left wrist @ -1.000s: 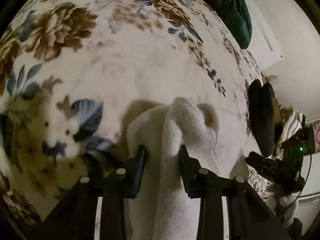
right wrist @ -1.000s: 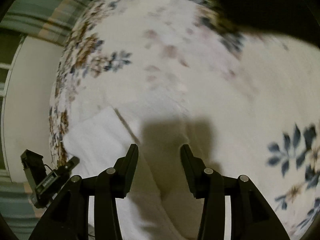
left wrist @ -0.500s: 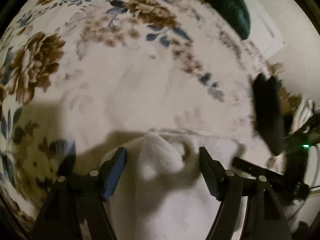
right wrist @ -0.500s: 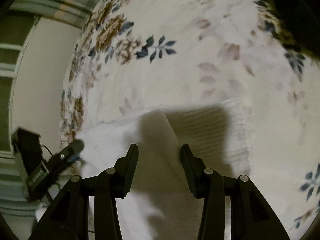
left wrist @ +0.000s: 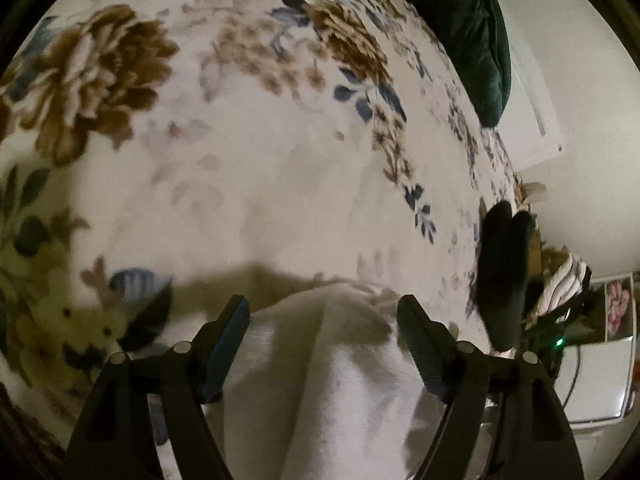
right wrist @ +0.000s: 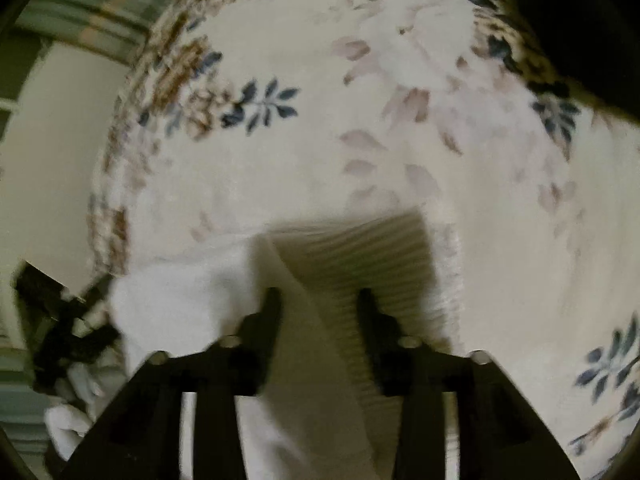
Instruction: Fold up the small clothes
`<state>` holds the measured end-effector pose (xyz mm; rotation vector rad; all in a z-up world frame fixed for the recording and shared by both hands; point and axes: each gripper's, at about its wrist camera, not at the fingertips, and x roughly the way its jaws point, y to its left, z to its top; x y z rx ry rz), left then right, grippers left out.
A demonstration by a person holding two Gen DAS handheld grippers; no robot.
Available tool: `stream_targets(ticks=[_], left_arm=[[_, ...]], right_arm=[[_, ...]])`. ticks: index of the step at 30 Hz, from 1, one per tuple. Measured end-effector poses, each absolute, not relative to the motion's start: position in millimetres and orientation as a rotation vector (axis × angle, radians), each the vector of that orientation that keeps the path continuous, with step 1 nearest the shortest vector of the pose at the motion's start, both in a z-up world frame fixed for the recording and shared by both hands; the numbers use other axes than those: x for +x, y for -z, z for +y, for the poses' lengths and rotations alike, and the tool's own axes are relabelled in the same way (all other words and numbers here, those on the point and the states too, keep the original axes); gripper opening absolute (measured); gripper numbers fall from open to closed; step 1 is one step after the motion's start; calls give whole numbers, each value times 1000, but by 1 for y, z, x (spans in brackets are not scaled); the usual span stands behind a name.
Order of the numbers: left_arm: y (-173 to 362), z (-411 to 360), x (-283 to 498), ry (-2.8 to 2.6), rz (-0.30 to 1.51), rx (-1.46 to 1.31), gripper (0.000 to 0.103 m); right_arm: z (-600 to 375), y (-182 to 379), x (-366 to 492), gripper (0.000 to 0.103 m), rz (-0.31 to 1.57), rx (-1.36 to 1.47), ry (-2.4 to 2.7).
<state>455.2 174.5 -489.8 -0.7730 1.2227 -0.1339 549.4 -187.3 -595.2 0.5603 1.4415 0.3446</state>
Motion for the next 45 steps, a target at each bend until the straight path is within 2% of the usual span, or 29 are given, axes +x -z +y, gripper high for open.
stream_targets(ticks=[3,4,5,6,7,8,9,13,17,18,19,20,21,22,24,27,33,36,39,45], left_arm=[[491,163,460,160,1216,-704,71],[490,160,463,173,1206,-686,64],[490,156,465,176,1205,-657,36],[490,152,466,181,1209,-616,25],[489,150,466,184,1202,-593,25],[487,149,466,179,1194,-560,22],[487,150,467,172,1199,-540,22],[500,164,469,152,1239,-572,23],[488,171,463,153,1223,-661,28],[483,174,460,157,1211,-694,34],[475,177,455,170,1188,-736,38],[465,181,446,179,1155,-773,55],[456,184,435,176,1133,-790,85],[451,184,428,175,1125,-793,97],[445,184,407,178,1113,-805,101],[458,178,378,176,1176,-849,101],[511,159,360,164,1298,-903,101],[529,150,365,191,1318,-914,103],[534,148,372,211,1324,-924,103],[531,151,371,239,1330,-935,103]], right_arm=[[-185,603,551,49,1456,659,-377],[-184,606,551,49,1465,668,-381],[-181,610,552,49,1476,681,-395],[-179,614,552,49,1476,702,-416],[-177,615,552,38,1466,713,-416],[-175,614,552,20,1448,715,-422],[-172,610,552,8,1436,690,-419],[-182,597,557,7,1366,623,-313],[-171,603,562,9,1445,610,-382],[-169,602,560,19,1467,590,-377],[-170,598,557,37,1476,568,-365],[-174,591,551,48,1461,559,-359],[-179,586,544,67,1443,560,-357],[-187,577,534,84,1420,566,-356],[-202,564,510,97,1389,582,-328],[-229,558,460,103,1381,668,-249],[-252,600,373,103,1425,936,-118],[-245,627,357,103,1404,1006,-113],[-241,649,354,103,1366,1048,-111],[-248,654,319,103,1340,1206,-83]])
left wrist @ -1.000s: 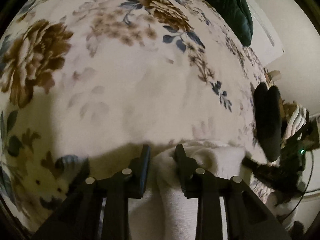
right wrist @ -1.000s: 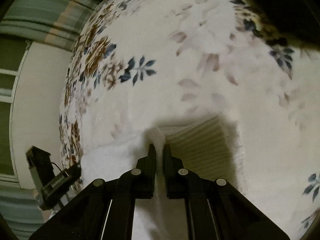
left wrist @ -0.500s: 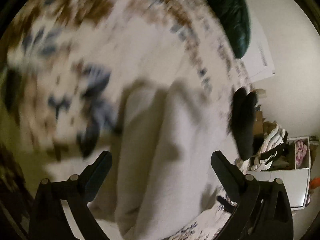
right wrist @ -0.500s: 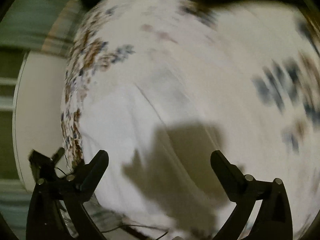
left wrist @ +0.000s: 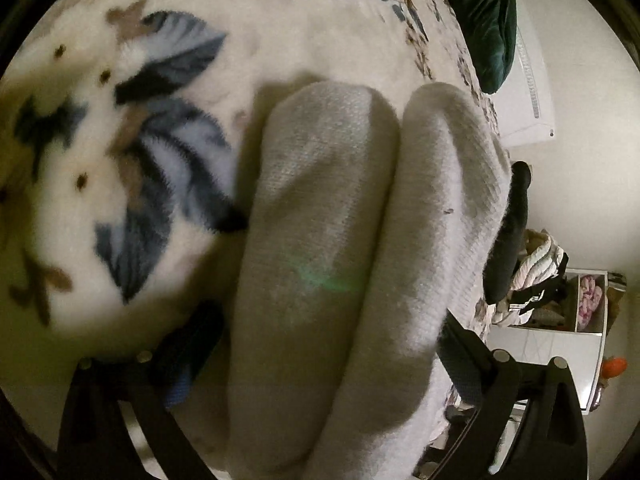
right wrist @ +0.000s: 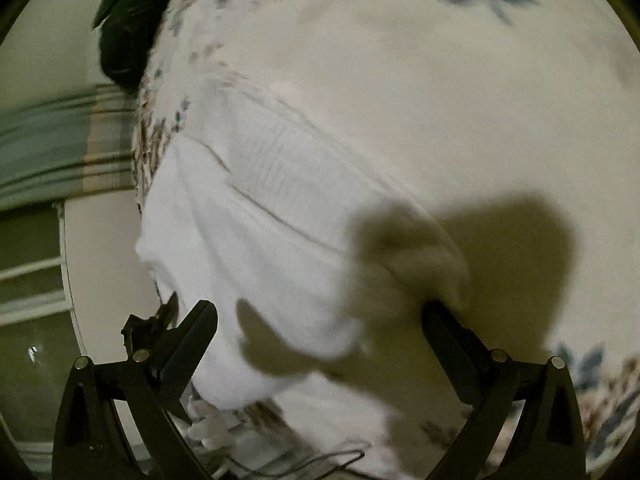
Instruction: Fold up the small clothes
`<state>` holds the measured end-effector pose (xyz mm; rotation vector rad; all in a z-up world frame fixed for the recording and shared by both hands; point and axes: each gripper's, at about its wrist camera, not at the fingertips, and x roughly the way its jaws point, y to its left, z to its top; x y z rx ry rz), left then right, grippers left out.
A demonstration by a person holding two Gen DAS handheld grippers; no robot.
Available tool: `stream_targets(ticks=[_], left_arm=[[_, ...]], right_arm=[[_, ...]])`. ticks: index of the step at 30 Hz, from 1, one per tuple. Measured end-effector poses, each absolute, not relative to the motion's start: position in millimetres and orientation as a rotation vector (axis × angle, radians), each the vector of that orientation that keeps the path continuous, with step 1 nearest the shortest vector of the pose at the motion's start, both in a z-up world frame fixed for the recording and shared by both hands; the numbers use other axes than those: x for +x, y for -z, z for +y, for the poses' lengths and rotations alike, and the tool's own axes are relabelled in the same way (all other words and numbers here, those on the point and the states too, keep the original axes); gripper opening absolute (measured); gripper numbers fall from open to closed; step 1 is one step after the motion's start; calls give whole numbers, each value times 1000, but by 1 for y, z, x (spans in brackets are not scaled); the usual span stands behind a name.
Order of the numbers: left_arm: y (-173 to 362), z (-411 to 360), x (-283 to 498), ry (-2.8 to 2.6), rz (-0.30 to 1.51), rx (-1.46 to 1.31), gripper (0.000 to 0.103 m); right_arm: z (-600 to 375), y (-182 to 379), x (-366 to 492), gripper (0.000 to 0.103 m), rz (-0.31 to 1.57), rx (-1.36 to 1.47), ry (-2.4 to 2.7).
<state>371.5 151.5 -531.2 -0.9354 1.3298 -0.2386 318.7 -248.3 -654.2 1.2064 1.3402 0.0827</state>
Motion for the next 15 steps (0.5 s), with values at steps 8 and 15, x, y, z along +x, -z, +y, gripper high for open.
stream_targets(ticks=[8,15], left_arm=[[535,144,385,284,1331,-926,103],[537,150,386,311,1316,-951,103]], right_arm=[[-235,676,337,103,1214,1344,-132],[-218,674,355,103,1109,1403,-232]])
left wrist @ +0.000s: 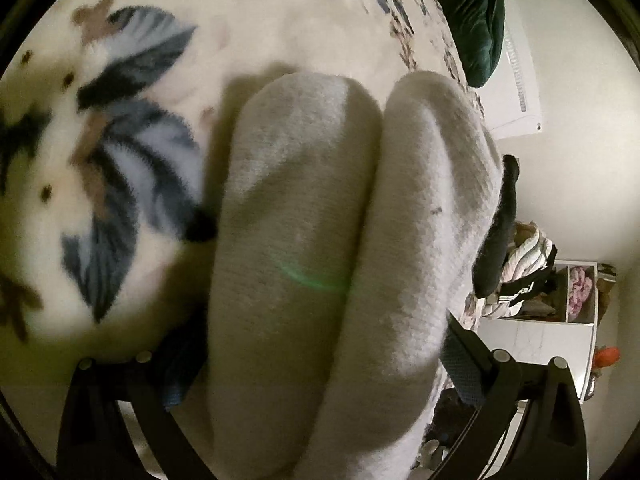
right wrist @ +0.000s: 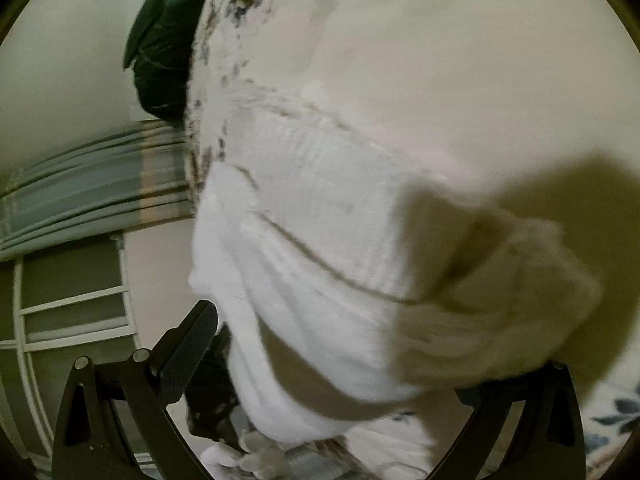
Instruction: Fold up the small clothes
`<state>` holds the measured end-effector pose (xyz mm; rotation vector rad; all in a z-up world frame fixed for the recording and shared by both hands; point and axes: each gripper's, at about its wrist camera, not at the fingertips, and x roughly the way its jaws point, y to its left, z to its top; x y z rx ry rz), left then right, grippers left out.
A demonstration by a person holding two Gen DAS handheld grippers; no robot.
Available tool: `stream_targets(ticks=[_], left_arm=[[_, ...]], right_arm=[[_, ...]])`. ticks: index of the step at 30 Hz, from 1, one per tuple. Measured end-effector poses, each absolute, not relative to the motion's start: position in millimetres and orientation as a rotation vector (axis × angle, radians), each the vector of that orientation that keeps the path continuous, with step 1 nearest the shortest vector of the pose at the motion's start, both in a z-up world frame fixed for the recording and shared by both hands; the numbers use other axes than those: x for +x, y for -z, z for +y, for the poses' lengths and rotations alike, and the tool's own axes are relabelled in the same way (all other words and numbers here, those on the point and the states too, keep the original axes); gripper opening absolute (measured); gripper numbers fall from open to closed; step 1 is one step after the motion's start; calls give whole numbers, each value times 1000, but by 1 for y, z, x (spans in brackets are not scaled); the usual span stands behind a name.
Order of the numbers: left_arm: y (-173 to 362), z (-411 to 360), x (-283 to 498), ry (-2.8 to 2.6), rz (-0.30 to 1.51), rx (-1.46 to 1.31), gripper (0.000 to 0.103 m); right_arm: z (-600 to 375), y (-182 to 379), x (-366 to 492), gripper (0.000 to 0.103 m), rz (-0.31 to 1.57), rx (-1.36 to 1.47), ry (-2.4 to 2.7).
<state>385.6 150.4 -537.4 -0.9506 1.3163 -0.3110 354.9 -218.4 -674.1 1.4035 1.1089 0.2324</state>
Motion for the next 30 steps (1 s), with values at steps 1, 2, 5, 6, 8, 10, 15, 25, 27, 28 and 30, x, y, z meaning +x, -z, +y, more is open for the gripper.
stream_targets(ticks=[1,2,5,6,8,10,15,25,27,28,30], left_arm=[[539,156,382,318,1315,-951,103],[538,158,382,325,1306,-952,103],[529,159,384,357,1260,-931,91],[527,159,385,369,1246,-922,80],[523,155,386,387,1224,-906,56],[516,153,388,403,1206,-879,49],[496,147,391,433,1189,-818,43],[417,108,416,581,1145,-724,43],[396,90,428,627,1130,-707,43],[385,79,436,649,1121,-705,43],[362,52,453,688,1102,-692,43]], right_arm=[[-214,673,359,103,1095,1407,-247],[-209,672,365,103,1078,1412,-264],[-203,670,385,103,1048,1396,-303],[-206,670,385,103,1041,1394,-303],[-205,674,388,96,1036,1397,-265],[-205,677,389,29,1062,1387,-212],[-200,652,383,29,1054,1333,-174],[-217,562,372,28,1002,1226,-182],[-226,538,374,27,972,1211,-181],[-233,525,375,27,952,1200,-180],[-248,501,381,27,910,1197,-178]])
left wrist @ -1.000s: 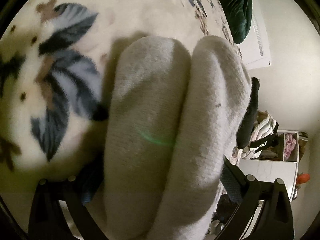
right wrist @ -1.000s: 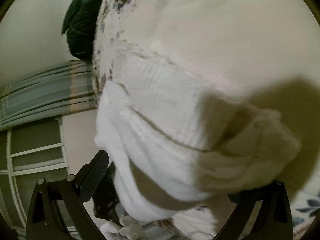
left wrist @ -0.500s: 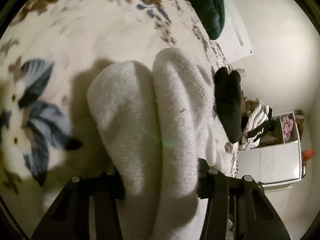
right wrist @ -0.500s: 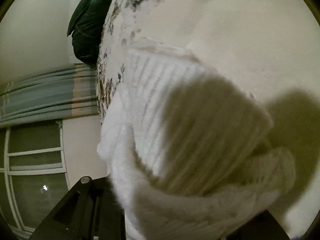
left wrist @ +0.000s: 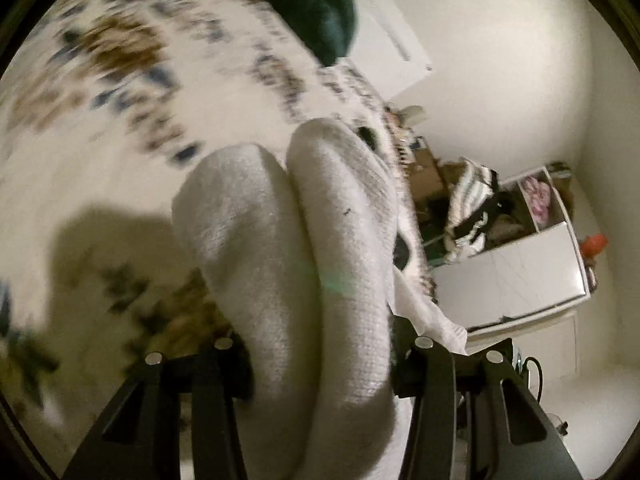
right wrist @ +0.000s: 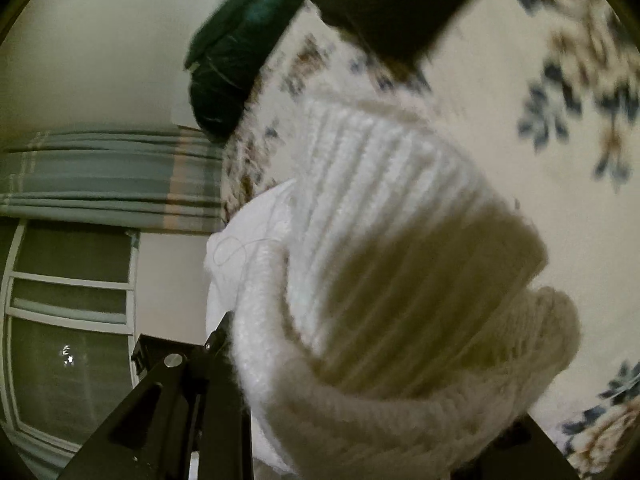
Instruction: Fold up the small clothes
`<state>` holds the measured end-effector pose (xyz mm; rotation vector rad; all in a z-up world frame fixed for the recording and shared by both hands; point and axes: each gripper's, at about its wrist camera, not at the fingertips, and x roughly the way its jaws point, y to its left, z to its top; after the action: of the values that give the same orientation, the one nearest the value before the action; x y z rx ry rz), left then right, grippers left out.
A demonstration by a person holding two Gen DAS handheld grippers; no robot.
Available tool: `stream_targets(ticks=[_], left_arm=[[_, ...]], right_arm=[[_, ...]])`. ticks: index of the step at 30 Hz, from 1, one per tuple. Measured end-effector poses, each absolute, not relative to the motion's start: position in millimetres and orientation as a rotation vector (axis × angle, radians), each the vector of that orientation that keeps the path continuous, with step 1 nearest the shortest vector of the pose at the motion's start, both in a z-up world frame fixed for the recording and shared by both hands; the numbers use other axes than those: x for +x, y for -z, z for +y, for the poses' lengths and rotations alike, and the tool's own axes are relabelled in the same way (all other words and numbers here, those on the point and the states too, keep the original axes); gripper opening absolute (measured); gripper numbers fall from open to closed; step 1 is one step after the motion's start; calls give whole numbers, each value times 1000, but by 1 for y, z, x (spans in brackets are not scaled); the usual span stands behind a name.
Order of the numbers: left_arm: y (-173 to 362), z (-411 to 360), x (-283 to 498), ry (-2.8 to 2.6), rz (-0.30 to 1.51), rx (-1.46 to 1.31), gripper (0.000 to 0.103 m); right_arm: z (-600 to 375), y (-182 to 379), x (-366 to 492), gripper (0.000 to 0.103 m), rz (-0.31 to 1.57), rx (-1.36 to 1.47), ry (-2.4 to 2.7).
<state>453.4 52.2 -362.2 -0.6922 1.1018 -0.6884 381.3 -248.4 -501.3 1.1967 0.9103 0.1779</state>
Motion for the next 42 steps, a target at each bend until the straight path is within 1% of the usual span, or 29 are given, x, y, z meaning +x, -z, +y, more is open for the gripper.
stream_targets(ticks=[3,9,11,14,18,20,23,24,26,28,31,32,33,35,36,37,39,42], left_arm=[[334,10,484,746,1070,-675,43],[278,-115,568,865,981,-615,43],[275,-149,597,880,972,-606,43],[284,-202,644,898,974,-598,43],[329,-249,695,867,1012,-559,43],[371,-265,714,812,1077,-524,43],[422,-273,719,734,1165,-460,43],[428,-271,716,725,1168,-465,43],[432,-266,709,727,1161,-498,46],[424,-269,702,715,1163,-453,46],[408,-270,694,683,1175,-408,46],[402,-270,692,670,1176,-387,47],[396,-270,688,646,1178,-366,47],[389,-270,683,613,1171,-335,47],[380,-267,673,587,1156,-327,47],[376,-264,668,566,1148,-337,48],[371,-257,654,561,1142,-409,49],[380,-248,637,548,1192,-576,49]], right_arm=[[-286,466,394,27,831,1183,-166],[-393,415,443,27,664,1168,-133],[-429,408,467,27,623,1181,-122],[-485,408,513,27,580,1176,-105],[-544,437,570,27,579,1160,-92],[-567,468,601,27,618,1149,-67],[-594,531,625,27,753,1148,-28],[-599,552,629,27,812,1149,-24],[-606,578,631,28,883,1151,-19],[-611,587,622,34,881,1177,-40],[-613,591,615,49,917,1203,-9],[-612,589,610,53,929,1198,9],[-611,584,606,59,939,1177,25],[-608,575,598,64,968,1120,67],[-604,567,592,69,978,1083,85],[-600,560,587,71,980,1059,99],[-593,547,576,71,951,1082,83],[-583,553,571,71,931,1250,11]])
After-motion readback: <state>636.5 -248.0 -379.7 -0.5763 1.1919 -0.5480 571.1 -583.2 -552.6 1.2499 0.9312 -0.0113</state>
